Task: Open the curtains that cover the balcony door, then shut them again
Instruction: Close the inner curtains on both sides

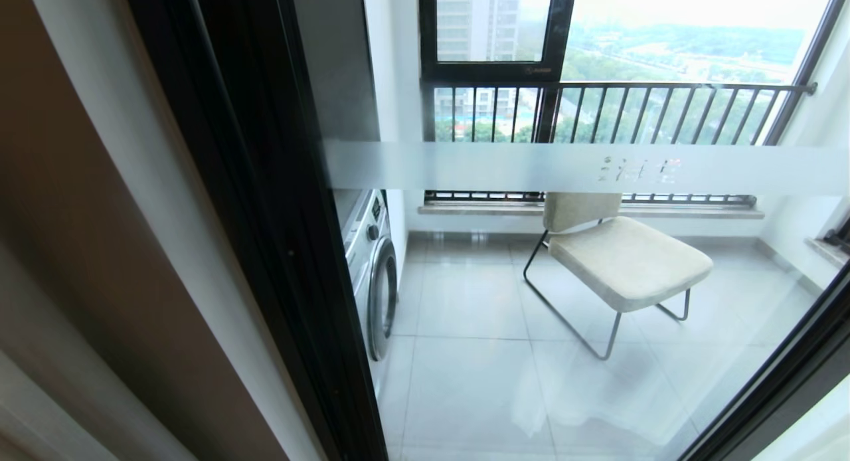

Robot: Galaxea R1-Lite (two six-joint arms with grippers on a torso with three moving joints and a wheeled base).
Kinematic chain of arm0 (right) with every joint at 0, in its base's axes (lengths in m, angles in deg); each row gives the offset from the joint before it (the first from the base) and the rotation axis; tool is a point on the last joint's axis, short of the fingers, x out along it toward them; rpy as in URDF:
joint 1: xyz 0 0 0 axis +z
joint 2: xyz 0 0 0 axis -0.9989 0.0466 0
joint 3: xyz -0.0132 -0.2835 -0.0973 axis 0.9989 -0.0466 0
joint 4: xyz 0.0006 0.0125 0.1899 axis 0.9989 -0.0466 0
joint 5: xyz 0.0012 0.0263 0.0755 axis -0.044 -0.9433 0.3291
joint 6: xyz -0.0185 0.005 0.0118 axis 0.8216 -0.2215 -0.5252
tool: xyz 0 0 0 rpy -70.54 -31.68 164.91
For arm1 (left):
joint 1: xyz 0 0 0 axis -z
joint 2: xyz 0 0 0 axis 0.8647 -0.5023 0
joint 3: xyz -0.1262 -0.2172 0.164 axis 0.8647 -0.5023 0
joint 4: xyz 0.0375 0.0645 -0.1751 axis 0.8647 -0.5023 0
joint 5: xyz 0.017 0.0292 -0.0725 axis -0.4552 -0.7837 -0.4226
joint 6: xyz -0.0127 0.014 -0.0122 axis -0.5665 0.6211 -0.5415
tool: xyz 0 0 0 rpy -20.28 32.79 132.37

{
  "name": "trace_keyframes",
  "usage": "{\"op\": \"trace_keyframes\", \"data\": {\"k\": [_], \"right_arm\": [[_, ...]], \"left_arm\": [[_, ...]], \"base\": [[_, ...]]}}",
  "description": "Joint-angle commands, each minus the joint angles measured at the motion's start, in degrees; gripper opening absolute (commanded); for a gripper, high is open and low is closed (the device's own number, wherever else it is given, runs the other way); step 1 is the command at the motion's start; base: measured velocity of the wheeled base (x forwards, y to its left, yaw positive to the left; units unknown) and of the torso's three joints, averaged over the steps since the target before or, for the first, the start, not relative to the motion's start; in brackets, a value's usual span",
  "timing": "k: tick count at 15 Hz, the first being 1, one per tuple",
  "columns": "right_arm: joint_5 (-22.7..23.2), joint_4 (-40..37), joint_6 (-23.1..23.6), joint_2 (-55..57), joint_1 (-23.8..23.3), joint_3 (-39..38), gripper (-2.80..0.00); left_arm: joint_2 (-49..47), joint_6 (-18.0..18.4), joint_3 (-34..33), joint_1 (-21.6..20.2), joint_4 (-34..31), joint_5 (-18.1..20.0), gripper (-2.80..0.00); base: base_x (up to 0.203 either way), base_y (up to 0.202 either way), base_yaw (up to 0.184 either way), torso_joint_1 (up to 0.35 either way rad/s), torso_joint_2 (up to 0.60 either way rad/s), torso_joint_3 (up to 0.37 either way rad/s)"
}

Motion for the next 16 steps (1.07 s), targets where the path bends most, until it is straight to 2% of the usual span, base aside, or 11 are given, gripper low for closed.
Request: {"op": "trace_keyframes", "data": {"k": [1,7,16], "right_arm": [[0.03,0.03,0.03,-0.02,0.01,0.0,-2.8],[0.03,0.03,0.03,-0.02,0.01,0.0,-2.8],[0.03,0.03,0.03,-0.02,0.01,0.0,-2.8]], "left_arm": [[0.02,-0.05,0.0,-0.04,0.03,-0.07,-2.8],[0.02,-0.05,0.0,-0.04,0.03,-0.07,-2.8],[0.02,-0.05,0.0,-0.04,0.03,-0.07,-2.8]], "base": [[0.0,0.0,0.0,0.0,0.0,0.0],[-0.165,0.0,0.0,0.0,0.0,0.001],[0.0,0.0,0.0,0.0,0.0,0.0]]}}
